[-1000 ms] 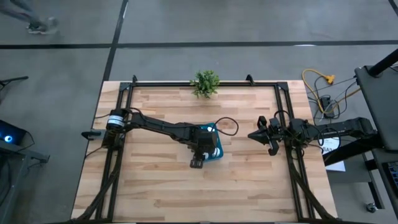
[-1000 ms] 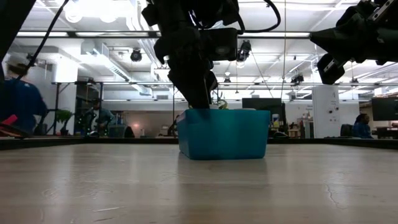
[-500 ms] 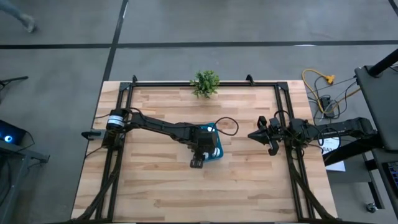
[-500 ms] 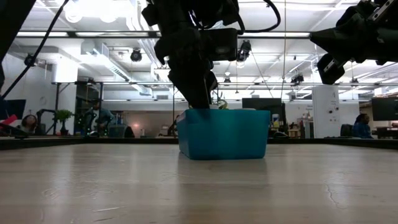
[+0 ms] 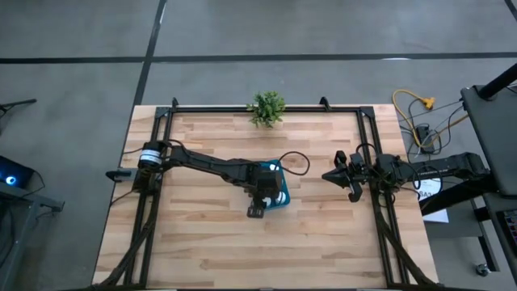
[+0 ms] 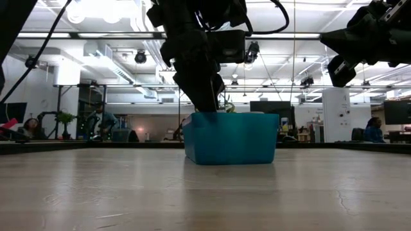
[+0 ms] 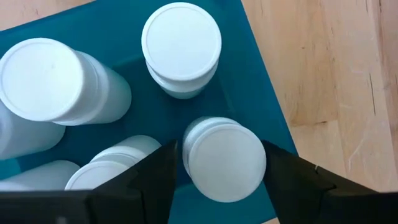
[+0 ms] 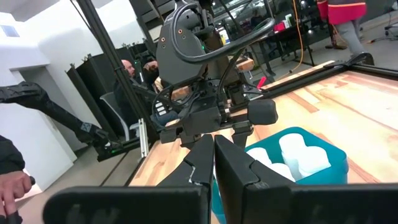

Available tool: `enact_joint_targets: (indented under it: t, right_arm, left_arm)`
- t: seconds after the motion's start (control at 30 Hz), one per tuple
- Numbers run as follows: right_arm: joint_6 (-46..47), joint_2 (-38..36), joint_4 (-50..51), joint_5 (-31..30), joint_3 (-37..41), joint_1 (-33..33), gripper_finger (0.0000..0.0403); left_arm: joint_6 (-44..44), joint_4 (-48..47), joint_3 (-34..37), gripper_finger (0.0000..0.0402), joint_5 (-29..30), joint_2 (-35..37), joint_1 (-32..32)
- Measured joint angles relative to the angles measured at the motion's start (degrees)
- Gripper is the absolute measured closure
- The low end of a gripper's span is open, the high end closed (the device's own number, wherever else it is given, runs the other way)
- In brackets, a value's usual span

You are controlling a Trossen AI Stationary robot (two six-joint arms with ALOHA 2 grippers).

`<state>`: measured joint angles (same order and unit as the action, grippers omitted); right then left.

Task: Pick and place pill bottles into a basket
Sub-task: Put the white medicine bottle into the blue bin

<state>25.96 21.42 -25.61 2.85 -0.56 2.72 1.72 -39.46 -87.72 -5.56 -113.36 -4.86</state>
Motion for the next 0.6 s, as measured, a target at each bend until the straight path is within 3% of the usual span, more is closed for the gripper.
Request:
enact_joint_targets:
  t: [0.6]
  right_arm:
    - [0.00, -0.01, 0.00, -0.31, 0.00, -0.02, 0.0394]
  left_arm:
    - [0.01, -0.07, -0.76, 0.0196, 0.00, 0.01, 0.01]
